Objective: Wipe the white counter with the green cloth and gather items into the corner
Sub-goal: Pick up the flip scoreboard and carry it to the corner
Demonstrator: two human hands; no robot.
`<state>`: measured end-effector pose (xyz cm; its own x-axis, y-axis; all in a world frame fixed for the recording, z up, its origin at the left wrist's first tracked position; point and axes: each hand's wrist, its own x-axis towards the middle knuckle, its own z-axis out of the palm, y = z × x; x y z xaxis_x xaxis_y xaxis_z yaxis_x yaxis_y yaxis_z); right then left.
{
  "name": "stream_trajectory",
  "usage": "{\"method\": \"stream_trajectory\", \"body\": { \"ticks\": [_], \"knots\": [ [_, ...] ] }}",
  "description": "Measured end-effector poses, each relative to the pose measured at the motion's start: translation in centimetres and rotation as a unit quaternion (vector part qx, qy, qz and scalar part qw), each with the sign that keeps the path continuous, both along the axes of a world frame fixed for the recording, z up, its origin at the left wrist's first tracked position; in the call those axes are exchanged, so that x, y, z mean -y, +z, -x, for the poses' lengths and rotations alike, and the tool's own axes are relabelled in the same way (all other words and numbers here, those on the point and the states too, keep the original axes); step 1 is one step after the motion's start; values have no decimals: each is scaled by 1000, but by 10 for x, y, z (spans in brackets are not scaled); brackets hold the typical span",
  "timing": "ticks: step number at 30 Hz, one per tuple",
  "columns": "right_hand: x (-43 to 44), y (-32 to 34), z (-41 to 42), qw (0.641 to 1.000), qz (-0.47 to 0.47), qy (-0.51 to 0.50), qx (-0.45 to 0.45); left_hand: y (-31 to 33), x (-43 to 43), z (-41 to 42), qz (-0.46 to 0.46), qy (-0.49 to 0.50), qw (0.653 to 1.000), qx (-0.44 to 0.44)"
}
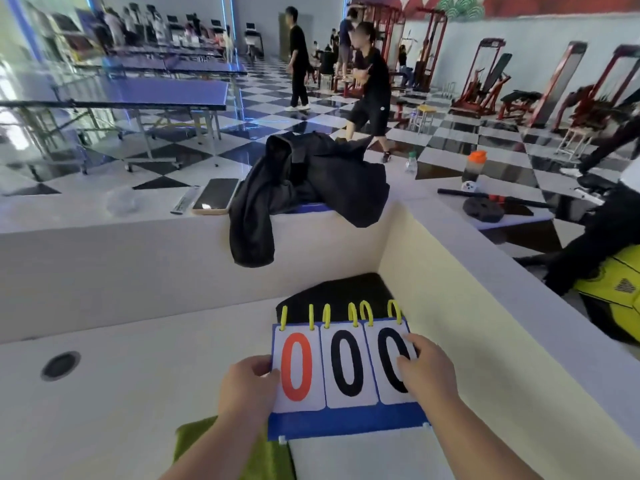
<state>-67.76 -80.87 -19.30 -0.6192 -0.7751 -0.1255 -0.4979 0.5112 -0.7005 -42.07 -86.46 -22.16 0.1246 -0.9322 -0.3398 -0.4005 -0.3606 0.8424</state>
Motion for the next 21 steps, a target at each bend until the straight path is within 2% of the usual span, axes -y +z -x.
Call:
{"method": "stream_trajectory", "body": {
  "ticks": [7,10,15,21],
  "knots": [
    [124,-57,64,999,-11,49,2,-52,89,58,-8,46,999,22],
    [158,-77,83,998,-18,65,-7,-72,119,80,-2,23,998,55],
    [192,-104,99,994,-25,103,-39,-94,147,99,9,-31,991,127],
    [212,-123,101,990,-21,122,-60,-108,155,105,3,-35,983,182]
  ]
}}
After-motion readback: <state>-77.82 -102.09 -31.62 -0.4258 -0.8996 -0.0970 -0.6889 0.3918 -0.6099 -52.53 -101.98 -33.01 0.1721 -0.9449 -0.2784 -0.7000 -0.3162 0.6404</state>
